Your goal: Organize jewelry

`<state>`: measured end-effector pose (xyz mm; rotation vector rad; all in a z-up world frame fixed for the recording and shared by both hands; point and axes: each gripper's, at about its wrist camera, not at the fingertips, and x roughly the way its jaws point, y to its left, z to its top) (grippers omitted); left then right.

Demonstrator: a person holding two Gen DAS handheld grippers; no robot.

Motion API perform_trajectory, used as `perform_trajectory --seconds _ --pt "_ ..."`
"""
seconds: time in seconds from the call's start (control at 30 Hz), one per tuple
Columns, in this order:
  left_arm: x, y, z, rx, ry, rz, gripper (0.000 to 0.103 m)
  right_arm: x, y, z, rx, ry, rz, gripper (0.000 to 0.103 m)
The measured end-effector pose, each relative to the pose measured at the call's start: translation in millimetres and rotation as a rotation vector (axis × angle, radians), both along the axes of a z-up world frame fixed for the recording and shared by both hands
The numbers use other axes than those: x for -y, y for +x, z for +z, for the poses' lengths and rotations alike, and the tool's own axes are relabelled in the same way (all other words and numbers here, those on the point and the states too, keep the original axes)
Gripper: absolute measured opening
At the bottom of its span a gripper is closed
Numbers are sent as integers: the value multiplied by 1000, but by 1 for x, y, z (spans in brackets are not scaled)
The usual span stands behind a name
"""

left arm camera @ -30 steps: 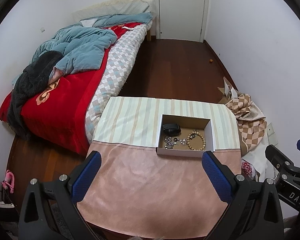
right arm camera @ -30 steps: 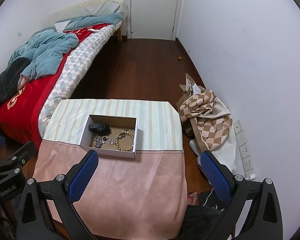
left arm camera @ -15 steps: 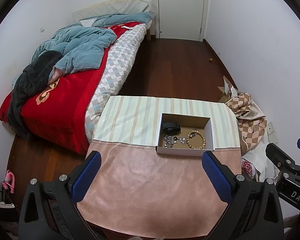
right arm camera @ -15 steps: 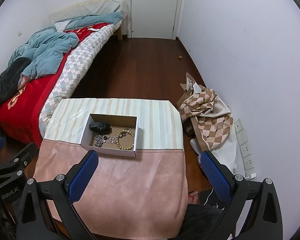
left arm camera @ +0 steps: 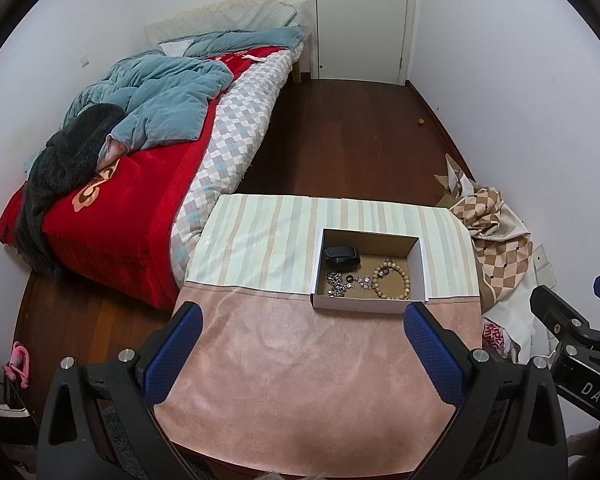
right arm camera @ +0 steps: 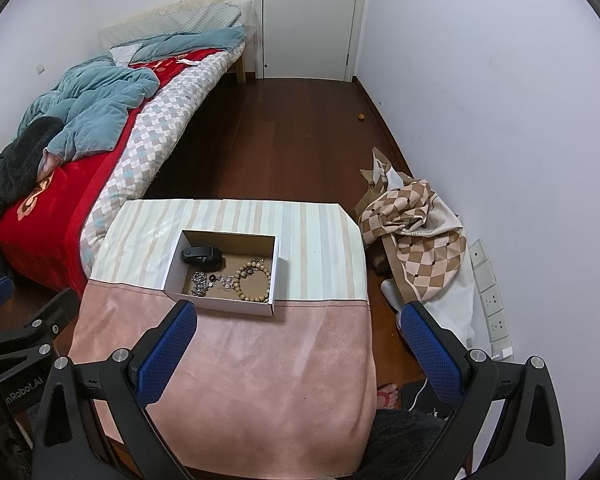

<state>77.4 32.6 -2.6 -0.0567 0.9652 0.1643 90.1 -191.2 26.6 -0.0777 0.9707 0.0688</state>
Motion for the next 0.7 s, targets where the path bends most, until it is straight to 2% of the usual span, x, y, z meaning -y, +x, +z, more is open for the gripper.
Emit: perform_trajectory --seconds 0.7 --pt "3 -1 3 3 1 -2 103 2 -1 1 7 -3 -3 103"
